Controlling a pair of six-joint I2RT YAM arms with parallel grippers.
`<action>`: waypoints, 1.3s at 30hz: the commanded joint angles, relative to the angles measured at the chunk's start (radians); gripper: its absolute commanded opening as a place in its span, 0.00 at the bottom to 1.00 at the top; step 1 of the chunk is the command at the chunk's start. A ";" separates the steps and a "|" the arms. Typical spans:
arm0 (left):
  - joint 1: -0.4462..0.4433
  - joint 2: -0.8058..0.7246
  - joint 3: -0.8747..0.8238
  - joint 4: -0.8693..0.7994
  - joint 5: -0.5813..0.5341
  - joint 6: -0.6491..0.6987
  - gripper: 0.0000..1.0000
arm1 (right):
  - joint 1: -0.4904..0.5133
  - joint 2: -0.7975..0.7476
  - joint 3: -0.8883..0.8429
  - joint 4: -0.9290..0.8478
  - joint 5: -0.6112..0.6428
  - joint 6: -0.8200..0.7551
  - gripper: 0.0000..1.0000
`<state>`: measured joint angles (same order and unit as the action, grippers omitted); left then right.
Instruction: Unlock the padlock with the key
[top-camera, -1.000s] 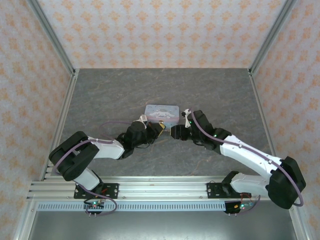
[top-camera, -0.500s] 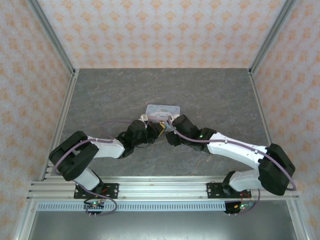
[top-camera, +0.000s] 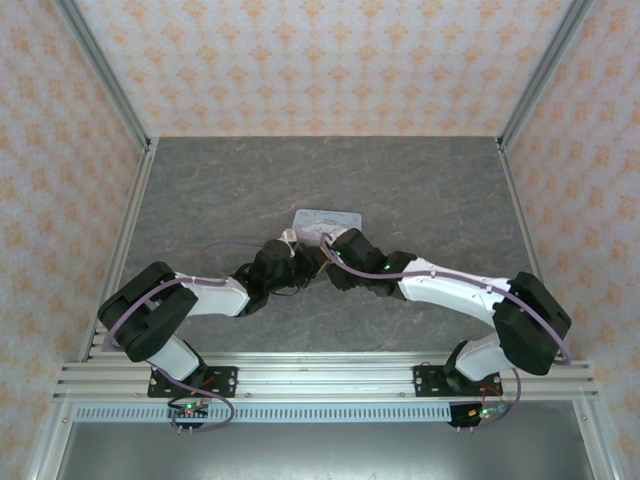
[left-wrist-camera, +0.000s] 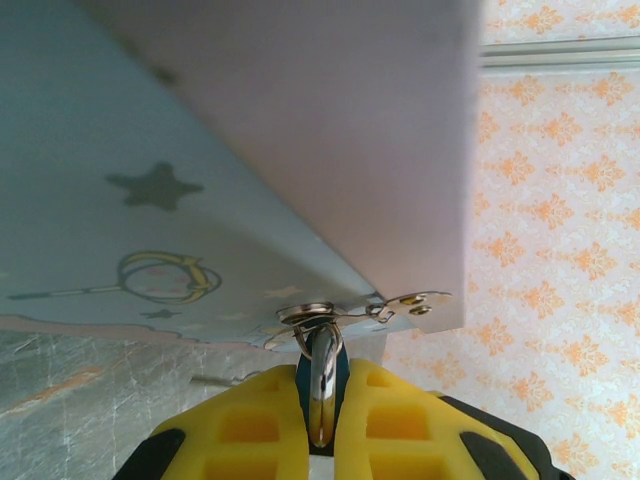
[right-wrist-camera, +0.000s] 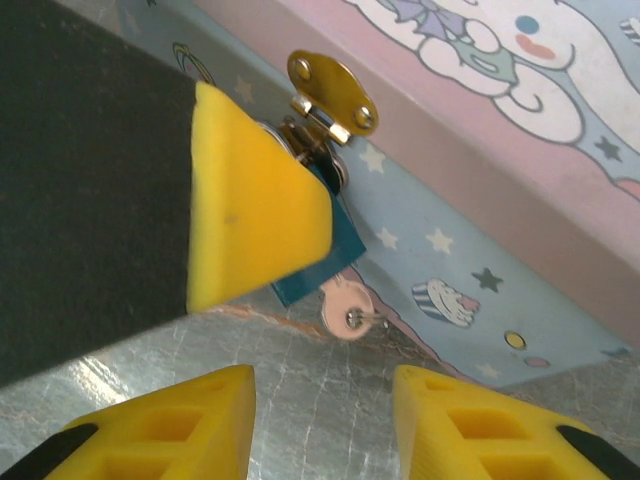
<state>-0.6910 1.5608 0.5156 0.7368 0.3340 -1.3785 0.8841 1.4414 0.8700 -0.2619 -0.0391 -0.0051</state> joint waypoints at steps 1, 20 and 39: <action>0.007 -0.005 0.032 0.010 0.017 0.025 0.00 | 0.006 0.026 0.033 0.017 0.041 -0.021 0.39; 0.005 0.000 0.020 0.024 0.024 0.024 0.00 | -0.007 0.075 0.075 0.048 0.049 0.018 0.13; 0.005 -0.003 0.037 -0.137 -0.002 0.152 0.00 | -0.116 -0.221 -0.137 0.125 -0.137 0.293 0.63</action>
<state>-0.6807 1.5608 0.5232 0.6712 0.3340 -1.3136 0.7719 1.2697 0.7765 -0.1753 -0.1844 0.1974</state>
